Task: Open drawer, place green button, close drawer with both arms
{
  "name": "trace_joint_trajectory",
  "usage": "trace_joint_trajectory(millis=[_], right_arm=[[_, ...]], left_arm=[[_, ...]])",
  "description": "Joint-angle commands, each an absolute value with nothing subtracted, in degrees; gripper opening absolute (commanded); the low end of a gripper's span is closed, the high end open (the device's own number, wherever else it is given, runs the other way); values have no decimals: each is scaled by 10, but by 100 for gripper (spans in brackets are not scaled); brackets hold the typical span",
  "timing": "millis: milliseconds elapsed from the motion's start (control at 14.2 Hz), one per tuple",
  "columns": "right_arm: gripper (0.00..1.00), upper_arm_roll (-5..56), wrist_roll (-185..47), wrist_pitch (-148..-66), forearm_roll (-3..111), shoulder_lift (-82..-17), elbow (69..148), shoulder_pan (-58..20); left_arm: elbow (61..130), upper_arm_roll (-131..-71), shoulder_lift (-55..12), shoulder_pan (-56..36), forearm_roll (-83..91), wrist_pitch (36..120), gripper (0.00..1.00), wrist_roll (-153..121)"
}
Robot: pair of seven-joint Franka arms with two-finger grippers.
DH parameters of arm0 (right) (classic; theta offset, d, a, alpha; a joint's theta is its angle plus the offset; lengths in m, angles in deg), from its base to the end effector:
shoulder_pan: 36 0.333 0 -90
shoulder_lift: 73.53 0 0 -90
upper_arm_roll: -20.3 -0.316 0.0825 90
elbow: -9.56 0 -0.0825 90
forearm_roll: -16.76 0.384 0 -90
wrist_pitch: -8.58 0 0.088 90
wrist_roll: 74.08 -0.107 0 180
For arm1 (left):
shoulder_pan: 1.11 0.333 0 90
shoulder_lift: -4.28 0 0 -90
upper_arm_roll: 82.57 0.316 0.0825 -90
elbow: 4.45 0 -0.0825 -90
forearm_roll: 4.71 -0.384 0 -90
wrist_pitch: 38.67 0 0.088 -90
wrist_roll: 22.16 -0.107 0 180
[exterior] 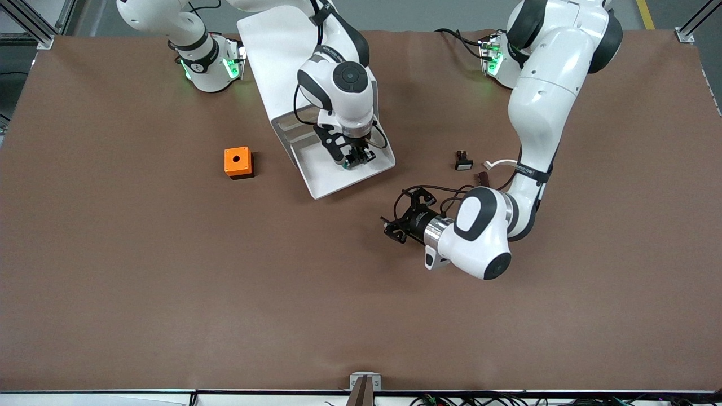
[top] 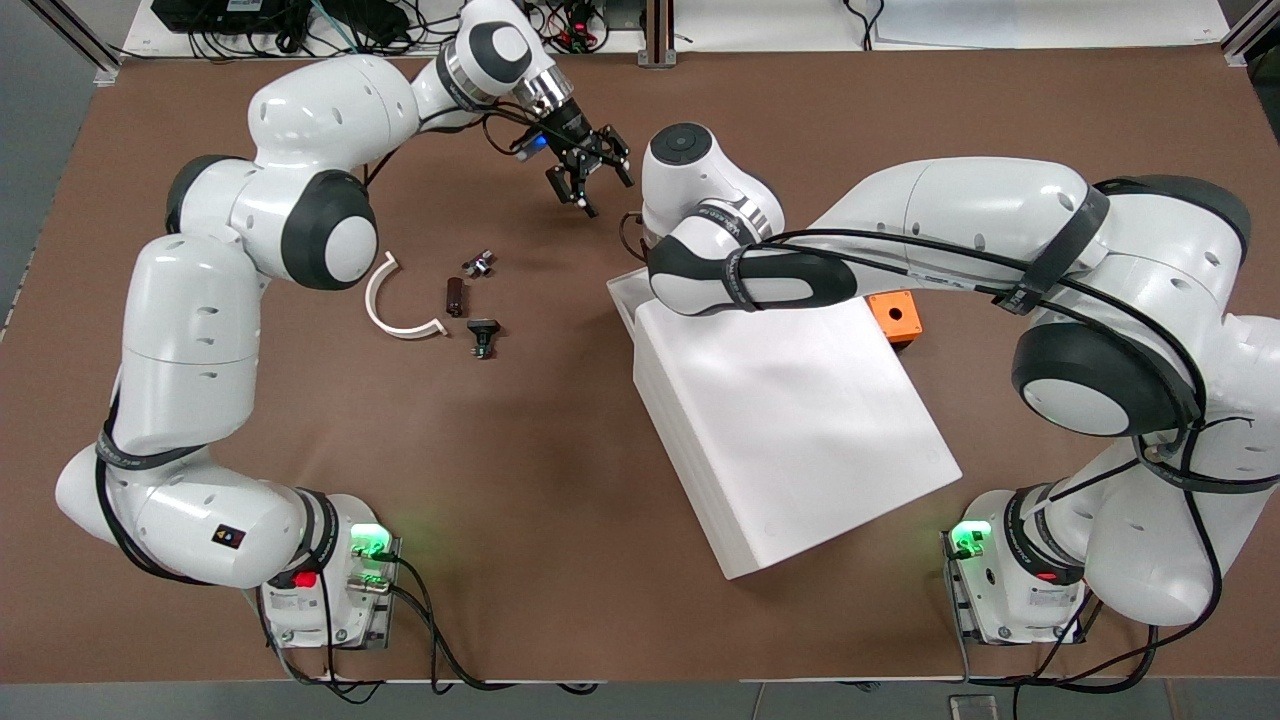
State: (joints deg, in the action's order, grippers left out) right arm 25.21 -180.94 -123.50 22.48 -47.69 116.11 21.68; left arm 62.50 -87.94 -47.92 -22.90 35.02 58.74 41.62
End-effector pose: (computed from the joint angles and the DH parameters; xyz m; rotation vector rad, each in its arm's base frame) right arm 0.3822 0.5119 0.2770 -2.7514 1.5078 0.0574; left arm 0.6314 -0.3703 0.2399 2.4041 1.1512 -1.1003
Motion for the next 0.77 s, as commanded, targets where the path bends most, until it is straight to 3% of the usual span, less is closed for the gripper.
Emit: trace_joint_trajectory(millis=[0, 140, 211, 351, 702], right_arm=[[35, 258, -1816, -1228, 230, -482, 1161, 224], [93, 258, -1806, -1219, 226, -482, 1154, 224], [100, 258, -1796, -1218, 225, -483, 1149, 224], [100, 261, -1753, -1189, 225, -485, 1134, 216], [100, 263, -1565, -997, 229, -498, 1032, 124]], left_arm=[[638, -871, -451, -255, 286, 673, 100, 387], [638, -874, -439, -266, 234, 736, 100, 387], [644, -874, -429, -275, 210, 766, 100, 387], [652, -873, -419, -294, 160, 805, 100, 387], [689, -869, -398, -336, 18, 857, 100, 407]])
